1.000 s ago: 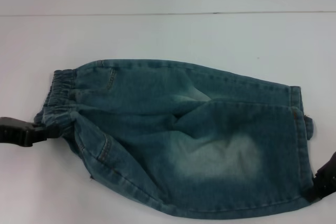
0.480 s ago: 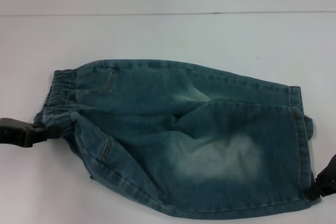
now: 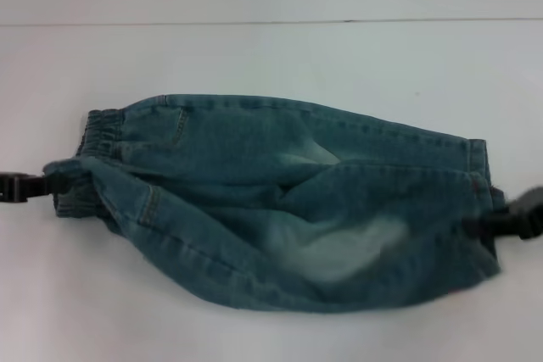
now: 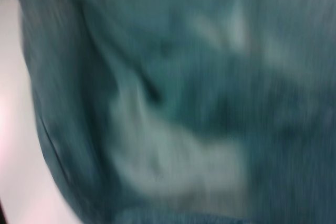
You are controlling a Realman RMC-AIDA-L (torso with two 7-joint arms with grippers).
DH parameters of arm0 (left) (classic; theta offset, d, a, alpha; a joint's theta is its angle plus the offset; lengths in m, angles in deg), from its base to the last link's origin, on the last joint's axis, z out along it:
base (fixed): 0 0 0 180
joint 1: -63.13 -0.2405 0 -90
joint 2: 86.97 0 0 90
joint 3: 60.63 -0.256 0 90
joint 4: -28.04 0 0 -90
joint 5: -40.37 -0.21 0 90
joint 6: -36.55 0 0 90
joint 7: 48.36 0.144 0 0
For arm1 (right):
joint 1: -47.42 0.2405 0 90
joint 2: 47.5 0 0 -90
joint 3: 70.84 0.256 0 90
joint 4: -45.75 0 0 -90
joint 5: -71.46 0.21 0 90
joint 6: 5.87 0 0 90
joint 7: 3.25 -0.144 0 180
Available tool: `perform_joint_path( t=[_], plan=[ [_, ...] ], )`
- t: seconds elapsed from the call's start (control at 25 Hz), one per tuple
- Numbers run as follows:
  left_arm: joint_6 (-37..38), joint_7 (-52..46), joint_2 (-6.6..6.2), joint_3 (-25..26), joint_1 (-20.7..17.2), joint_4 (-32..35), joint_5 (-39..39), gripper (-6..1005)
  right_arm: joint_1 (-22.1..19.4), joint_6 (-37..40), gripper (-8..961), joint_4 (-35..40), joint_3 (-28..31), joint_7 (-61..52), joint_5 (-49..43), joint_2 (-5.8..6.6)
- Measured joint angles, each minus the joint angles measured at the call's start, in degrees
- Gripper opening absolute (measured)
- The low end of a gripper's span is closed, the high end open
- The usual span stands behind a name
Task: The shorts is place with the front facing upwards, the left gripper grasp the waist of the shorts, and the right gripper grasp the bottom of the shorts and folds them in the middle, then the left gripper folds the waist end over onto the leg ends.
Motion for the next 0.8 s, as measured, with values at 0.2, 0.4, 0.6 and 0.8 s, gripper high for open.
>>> perform_joint_path(
  t=[0.2, 0.4, 0.6, 0.8],
  plan=[
    [-4.79, -2.60, 0.67, 0.13, 0.46, -0.22, 0.08, 60, -3.91, -4.69, 35, -4.99, 3.18, 2.89, 10.65, 0.55],
    [-8.73, -4.07, 1.05, 0.13, 1.11, -0.79, 1.99, 62, -6.25, -10.49, 35, -8.20, 4.20, 5.05, 15.19, 0.24],
    [-13.51, -4.61, 0.89, 0.10, 2.09, -3.96, 6.73, 64, -8.15, -15.14, 35, -11.03, 5.51, 7.94, 21.75, -0.01],
    [-17.58, -4.90, 1.43, 0.06, 2.84, -5.39, 7.37, 65, -9.23, -18.68, 35, -13.82, 6.09, 11.64, 27.43, -0.71]
  ],
)
